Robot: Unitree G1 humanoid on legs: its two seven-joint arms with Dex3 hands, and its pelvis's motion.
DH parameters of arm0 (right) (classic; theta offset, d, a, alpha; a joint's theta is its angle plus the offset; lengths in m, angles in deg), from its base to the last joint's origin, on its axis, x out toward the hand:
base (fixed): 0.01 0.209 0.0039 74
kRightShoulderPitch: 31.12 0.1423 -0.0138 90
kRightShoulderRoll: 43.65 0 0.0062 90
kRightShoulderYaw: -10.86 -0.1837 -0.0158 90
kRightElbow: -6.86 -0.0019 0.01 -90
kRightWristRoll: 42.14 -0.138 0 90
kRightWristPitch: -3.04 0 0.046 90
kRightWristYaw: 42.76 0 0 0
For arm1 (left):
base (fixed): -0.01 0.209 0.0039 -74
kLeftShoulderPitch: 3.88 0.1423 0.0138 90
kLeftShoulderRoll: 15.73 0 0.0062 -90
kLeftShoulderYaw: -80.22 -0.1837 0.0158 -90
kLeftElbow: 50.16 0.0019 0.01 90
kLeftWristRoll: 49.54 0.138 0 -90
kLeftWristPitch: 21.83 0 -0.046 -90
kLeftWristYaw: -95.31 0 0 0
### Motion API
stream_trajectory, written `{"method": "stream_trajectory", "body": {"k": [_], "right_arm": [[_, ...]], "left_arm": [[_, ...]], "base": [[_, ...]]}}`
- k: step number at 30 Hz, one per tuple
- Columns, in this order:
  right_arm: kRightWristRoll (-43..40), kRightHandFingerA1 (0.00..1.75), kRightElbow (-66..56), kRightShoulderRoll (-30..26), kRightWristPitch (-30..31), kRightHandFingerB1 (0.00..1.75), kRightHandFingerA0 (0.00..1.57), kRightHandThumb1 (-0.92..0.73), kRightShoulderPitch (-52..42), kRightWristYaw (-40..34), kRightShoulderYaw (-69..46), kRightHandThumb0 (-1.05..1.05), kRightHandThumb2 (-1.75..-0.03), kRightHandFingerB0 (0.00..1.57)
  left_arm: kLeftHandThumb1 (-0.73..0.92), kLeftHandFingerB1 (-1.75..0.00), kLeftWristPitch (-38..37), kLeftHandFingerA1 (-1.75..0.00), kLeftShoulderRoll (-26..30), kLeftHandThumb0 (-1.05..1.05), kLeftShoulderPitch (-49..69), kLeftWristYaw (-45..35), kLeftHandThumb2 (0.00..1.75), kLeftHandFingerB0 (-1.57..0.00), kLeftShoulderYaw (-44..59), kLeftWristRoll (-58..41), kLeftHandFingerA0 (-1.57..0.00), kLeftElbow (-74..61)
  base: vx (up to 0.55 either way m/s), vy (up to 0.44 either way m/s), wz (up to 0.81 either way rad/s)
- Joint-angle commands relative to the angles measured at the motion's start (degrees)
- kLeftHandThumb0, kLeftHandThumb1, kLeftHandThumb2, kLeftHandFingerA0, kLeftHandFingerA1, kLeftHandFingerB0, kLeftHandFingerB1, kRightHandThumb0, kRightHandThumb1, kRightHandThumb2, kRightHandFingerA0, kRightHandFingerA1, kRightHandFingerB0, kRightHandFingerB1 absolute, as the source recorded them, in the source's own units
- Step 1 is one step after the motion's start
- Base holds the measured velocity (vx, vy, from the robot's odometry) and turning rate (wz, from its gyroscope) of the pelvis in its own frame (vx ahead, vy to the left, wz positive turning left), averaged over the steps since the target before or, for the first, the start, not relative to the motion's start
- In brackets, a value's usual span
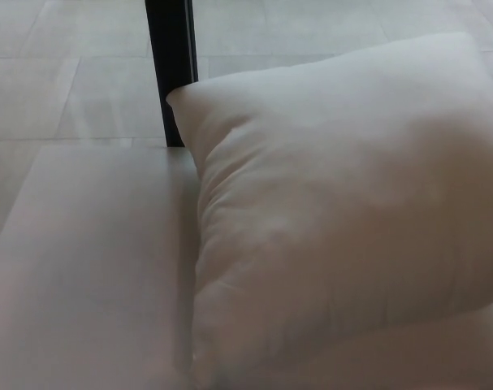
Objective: The robot uses its left hand to press on the left side of the pillow kept in the middle of the desk and uses its right hand to lift up and the right side of the pillow and turn it over
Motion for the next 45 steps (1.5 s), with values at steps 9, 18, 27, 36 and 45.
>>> {"method": "stream_trajectory", "body": {"k": [9,18,27,36,45], "right_arm": [[0.9,0.44,-8.5,6.9,17.5,0.27,0.30,-0.92,2.7,4.2,17.7,-1.02,-0.72,0.18],[2.3,0.43,-8.8,9.2,19.3,0.27,0.32,-0.92,3.1,2.9,22.3,-1.04,-0.77,0.16],[3.8,0.54,-8.8,10.1,18.3,0.39,0.27,-0.74,1.3,3.6,26.3,-0.96,-1.19,0.12],[1.1,0.48,-8.9,13.0,20.7,0.29,0.33,-0.92,1.3,1.9,25.0,-1.05,-0.76,0.21],[3.0,0.48,-12.9,17.0,24.3,0.29,0.30,-0.92,3.3,2.1,30.7,-1.05,-0.77,0.20]], "left_arm": [[0.70,-0.40,23.8,-0.58,-13.8,-0.78,4.6,3.7,1.07,-0.06,-18.0,-1.0,-0.26,-17.7],[0.91,-0.22,34.2,-0.46,-14.1,-0.93,7.7,2.2,0.72,0.00,-27.2,0.7,-0.07,-21.3],[0.80,-0.08,36.7,-0.45,-14.9,-1.01,9.0,2.5,1.20,0.00,-32.4,1.9,0.00,-20.6],[0.81,-0.13,44.3,-0.75,-14.2,-1.04,9.4,3.5,1.19,0.00,-35.5,2.9,-0.33,-17.3],[0.81,-0.10,45.8,-0.22,-21.2,-1.04,10.2,9.2,1.22,0.00,-39.0,5.1,0.00,-12.6]], "base": [[0.00,0.000,0.00],[0.00,0.000,0.00],[0.00,0.000,0.00],[0.00,0.000,0.00],[0.00,0.000,0.00]]}}
